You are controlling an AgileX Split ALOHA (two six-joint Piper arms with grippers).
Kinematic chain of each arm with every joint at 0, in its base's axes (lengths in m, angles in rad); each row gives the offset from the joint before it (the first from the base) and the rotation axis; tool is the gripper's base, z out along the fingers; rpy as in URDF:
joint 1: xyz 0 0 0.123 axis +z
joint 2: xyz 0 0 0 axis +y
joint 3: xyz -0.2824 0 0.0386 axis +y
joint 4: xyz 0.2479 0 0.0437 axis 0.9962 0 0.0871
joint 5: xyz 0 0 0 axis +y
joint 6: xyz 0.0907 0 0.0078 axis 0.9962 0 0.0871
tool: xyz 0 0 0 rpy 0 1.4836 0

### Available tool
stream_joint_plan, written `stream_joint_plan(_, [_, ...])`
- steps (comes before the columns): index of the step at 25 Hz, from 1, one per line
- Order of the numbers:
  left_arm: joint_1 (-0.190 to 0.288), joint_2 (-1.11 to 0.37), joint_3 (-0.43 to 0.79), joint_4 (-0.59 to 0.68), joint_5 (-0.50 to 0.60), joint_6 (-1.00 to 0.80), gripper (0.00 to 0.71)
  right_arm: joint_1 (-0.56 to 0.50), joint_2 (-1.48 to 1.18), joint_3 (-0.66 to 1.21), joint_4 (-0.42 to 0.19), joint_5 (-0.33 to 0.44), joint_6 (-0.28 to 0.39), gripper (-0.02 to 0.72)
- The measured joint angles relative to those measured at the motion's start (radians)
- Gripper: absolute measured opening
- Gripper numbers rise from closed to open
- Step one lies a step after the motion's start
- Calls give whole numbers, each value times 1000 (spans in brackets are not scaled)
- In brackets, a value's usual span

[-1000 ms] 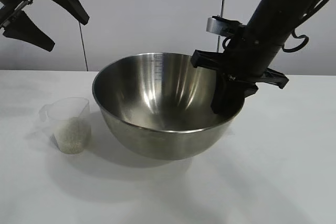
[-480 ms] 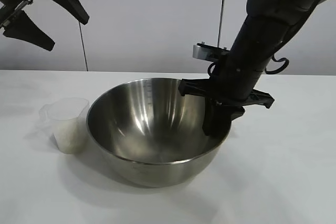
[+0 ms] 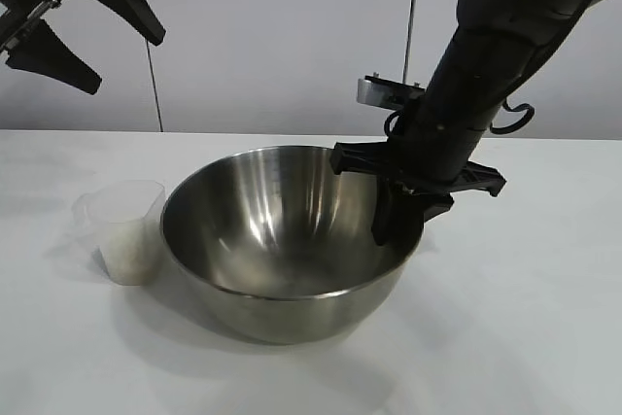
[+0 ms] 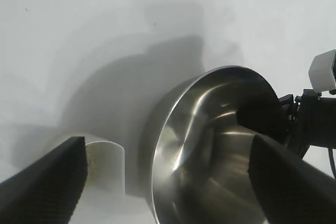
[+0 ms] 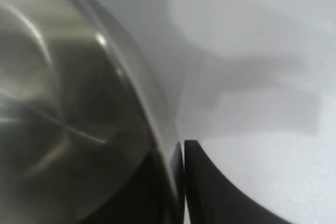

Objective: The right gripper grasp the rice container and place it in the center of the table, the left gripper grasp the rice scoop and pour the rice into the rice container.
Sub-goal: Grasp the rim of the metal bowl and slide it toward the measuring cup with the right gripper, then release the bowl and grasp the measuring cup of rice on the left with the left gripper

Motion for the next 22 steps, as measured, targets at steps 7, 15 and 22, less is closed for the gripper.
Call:
stream_joint_plan(7, [0,0,0,0,0,0,604,0,-46,-15,-41,56,32,657])
stream_joint_plan(15, [0,0,0,0,0,0,604,-44,-154,-259,-220,316,87,691])
stream_joint_plan(22, [0,0,0,0,0,0,604,-257,-167,-344,-279,483,29,669])
